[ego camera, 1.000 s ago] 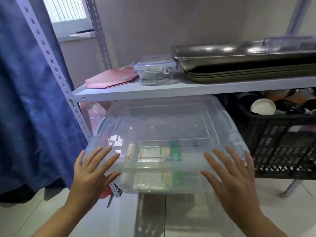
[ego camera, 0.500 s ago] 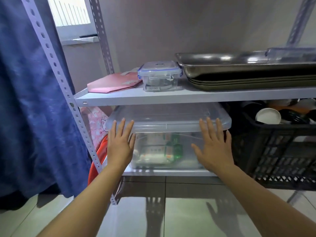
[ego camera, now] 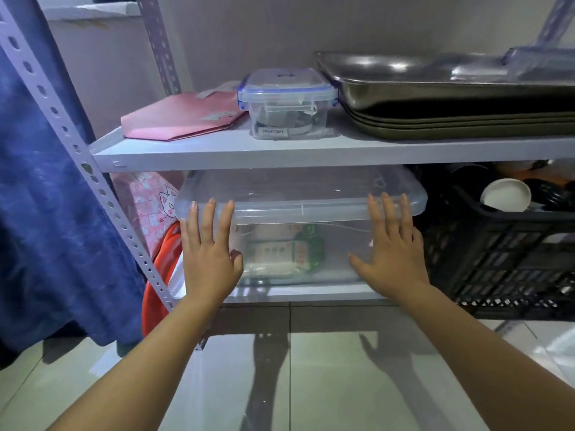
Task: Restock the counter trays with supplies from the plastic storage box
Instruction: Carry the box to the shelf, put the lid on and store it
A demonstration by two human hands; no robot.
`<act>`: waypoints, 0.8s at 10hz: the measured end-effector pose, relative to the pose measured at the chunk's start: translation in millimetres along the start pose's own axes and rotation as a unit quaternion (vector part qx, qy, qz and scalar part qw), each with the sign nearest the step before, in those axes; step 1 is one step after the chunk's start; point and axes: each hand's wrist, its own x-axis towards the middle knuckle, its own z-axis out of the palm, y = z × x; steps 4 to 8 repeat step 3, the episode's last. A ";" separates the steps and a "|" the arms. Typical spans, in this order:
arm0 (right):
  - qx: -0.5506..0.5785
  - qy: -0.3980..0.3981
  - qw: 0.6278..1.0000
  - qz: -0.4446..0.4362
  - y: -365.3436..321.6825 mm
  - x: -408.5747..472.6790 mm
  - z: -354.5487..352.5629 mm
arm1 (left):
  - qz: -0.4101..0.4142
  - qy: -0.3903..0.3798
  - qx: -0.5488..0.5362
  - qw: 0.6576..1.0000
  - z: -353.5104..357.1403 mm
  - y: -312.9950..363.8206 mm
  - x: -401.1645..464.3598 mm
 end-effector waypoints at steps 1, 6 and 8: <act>0.000 -0.047 0.999 0.016 -6.8 0.0 -15.8 | -0.011 -0.048 -0.002 0.999 -14.8 0.6 2.0; -0.025 -0.255 0.966 0.044 -18.0 4.6 -86.4 | -0.024 -0.294 0.014 0.955 -88.4 6.9 21.3; -0.025 -0.255 0.966 0.044 -18.0 4.6 -86.4 | -0.024 -0.294 0.014 0.955 -88.4 6.9 21.3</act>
